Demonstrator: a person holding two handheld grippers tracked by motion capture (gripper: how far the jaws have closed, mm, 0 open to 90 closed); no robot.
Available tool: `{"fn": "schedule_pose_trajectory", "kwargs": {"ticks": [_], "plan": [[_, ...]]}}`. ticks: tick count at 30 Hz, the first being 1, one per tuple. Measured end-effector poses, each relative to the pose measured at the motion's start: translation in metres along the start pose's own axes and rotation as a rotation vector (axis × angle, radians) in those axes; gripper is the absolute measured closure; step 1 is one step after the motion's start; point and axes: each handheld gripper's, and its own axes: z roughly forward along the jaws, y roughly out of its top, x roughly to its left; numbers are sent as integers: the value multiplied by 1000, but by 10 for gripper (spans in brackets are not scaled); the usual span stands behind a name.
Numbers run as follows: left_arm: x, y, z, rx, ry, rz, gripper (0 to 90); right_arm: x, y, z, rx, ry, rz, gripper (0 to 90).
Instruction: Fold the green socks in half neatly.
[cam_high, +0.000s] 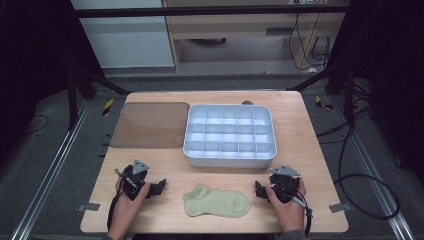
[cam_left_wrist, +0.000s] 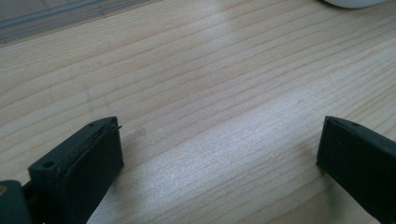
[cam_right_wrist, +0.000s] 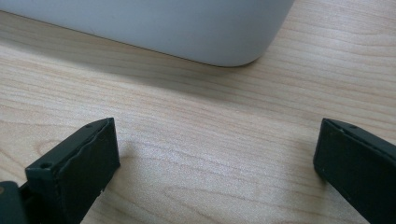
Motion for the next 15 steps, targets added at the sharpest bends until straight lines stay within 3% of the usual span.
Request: {"fn": "schedule_pose_trajectory", "kwargs": {"ticks": [4, 7, 12, 15], "plan": [[1, 0, 0, -7, -7, -10, 0, 0, 0, 0, 0, 3, -4, 6], [2, 2, 1, 1, -5, 6, 0, 1, 0, 0, -1, 9, -7, 6], [3, 1, -2, -3, -45, -16, 6, 1, -2, -2, -5, 11, -16, 27], [3, 2, -6, -13, -91, -41, 50, 2, -3, -5, -27, 23, -21, 135]]}}
